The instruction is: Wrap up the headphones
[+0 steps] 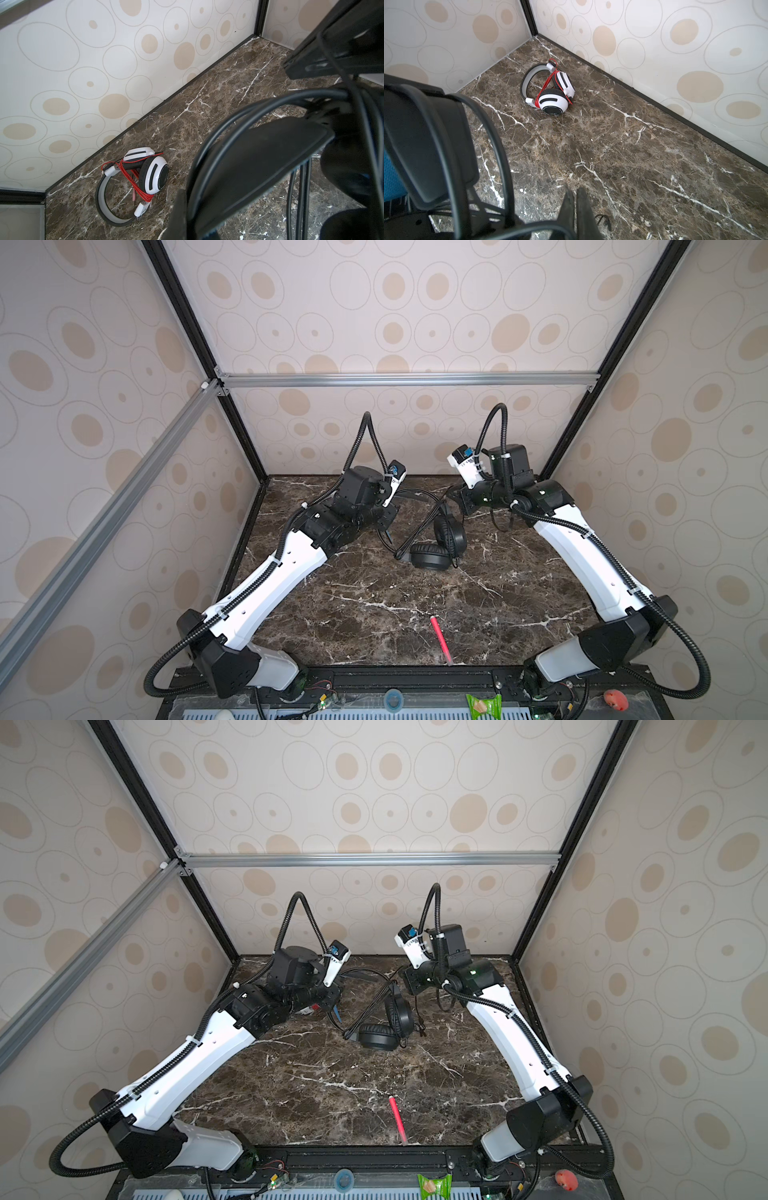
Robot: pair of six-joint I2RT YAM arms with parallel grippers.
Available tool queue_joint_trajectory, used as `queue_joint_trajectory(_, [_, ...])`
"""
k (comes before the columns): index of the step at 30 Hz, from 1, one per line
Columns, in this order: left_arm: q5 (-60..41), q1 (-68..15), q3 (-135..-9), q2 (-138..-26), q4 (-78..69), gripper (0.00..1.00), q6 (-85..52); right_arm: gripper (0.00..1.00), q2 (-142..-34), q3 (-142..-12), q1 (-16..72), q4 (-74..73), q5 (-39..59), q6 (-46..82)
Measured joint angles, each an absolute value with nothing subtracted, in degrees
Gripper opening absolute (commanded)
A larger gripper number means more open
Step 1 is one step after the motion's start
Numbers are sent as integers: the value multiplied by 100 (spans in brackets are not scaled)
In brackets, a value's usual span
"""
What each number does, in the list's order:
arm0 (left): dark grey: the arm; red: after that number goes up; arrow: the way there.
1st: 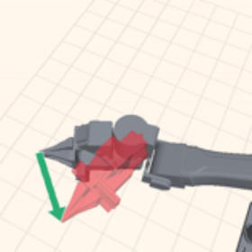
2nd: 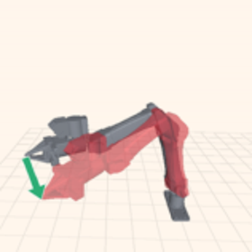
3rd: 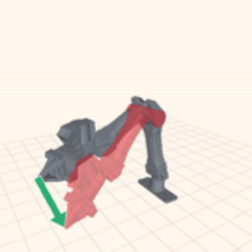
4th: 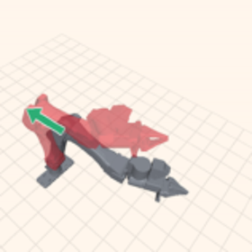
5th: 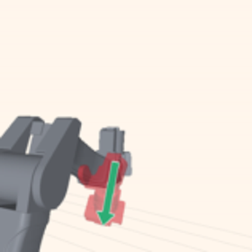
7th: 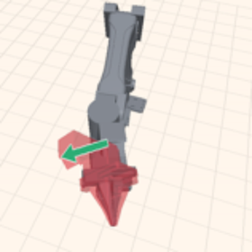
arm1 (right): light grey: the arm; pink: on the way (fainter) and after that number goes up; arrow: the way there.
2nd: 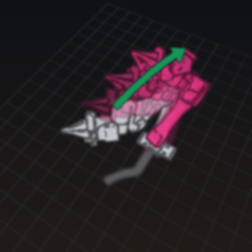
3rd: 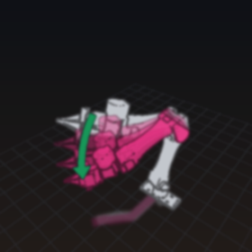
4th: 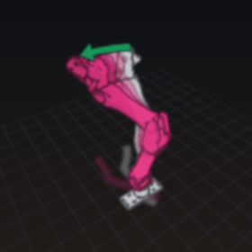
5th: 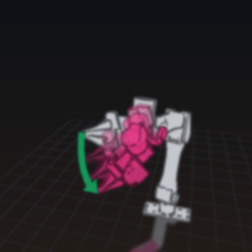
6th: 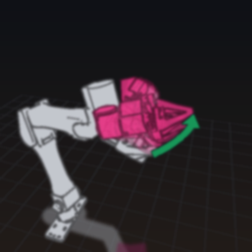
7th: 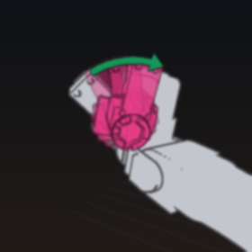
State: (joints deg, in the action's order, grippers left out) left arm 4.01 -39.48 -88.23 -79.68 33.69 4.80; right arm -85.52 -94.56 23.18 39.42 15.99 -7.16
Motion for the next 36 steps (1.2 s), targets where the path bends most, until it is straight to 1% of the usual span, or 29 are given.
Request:
queue_joint_trajectory(6, [-3,-3948,-8962,-7920,3380,0,176,9,-8318,-8941,2200,3291,1841,-370])
queue_joint_trajectory(12, [-353,-3994,-9529,-7929,3503,0,-93,10,-8162,-8683,1942,2646,2145,1])
queue_joint_trajectory(17, [-646,-4117,-10040,-7929,3540,0,-189,18,-7795,-8261,1754,1994,2272,183])
queue_joint_trajectory(24, [-1020,-4206,-10794,-8018,3531,0,-309,20,-7509,-7684,1717,1216,2637,484])
queue_joint_trajectory(28, [-1094,-4261,-11080,-8167,3522,0,-375,20,-7498,-7443,1719,731,2943,770])
queue_joint_trajectory(33, [-1122,-4261,-11131,-8291,3498,0,-532,20,-7498,-7142,1717,342,3094,1050])
queue_joint_trajectory(36, [-1092,-4261,-11251,-8364,3507,0,-631,23,-7498,-6980,1717,191,3223,1155])
